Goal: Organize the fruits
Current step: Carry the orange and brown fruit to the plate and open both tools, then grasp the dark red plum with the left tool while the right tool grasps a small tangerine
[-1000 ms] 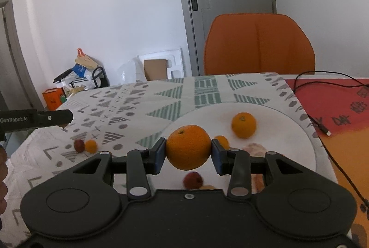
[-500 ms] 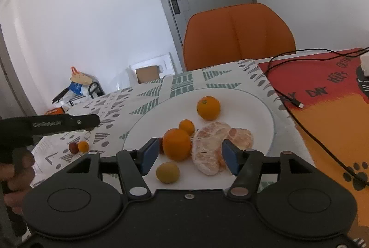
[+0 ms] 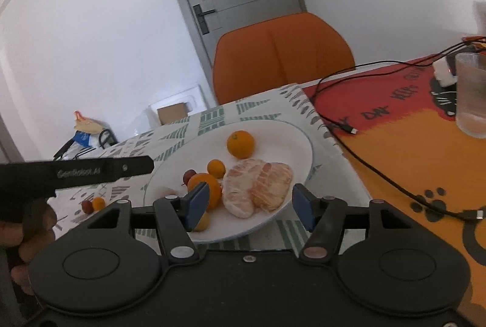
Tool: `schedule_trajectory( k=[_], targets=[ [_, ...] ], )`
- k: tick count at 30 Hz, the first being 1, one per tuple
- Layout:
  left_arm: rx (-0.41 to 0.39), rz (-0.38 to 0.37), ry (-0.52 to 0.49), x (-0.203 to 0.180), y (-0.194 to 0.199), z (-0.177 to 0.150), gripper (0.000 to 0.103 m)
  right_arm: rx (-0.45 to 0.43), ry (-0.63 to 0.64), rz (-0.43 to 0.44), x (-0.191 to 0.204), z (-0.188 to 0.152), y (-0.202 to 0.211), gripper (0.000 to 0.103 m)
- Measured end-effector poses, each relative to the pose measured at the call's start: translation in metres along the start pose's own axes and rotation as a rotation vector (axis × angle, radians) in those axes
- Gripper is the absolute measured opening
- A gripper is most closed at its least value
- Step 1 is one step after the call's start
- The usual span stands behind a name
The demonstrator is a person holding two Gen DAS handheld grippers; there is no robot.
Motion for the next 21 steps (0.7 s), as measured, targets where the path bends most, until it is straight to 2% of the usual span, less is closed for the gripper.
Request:
schedule_trajectory(
  k=[3,7,10,12,14,17,21],
  targets=[
    [-0.004,0.008,0.026,0.008,0.005,-0.002,0.043,-0.015,0.021,-0.016,0.005,0.001,0.001,0.061],
    [-0.012,0.038,0.011,0.02,0.009,-0.007,0.055,-0.025,0.028,-0.025,0.008,0.001,0.001,0.061],
    [0.0,0.063,0.04,0.033,0.01,-0.01,0.058,-0.02,0.03,-0.021,0.011,-0.001,0.0,0.061],
    [0.0,0.075,0.06,0.039,0.012,-0.01,0.061,-0.02,0.034,-0.018,0.015,-0.002,-0.001,0.065],
    [0.0,0.105,0.069,0.045,0.014,-0.01,0.072,-0.019,0.041,-0.014,0.02,-0.003,-0.001,0.068],
    [-0.012,0.131,0.076,0.053,0.022,-0.011,0.081,-0.01,0.042,0.005,0.027,-0.002,-0.003,0.073],
    [-0.026,0.142,0.073,0.063,0.033,-0.012,0.087,-0.007,0.046,0.01,0.038,-0.003,-0.007,0.08]
  ],
)
Point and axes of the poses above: each gripper's, at about its wrist camera, not at the fingertips, and y roughly against the way its jaws point, x to its left, z to its top, the point moved 3 cm from there along -y, roughly the way its jaws point, and after that the axes turned 9 degrees about -y, right-handed, at the moved point
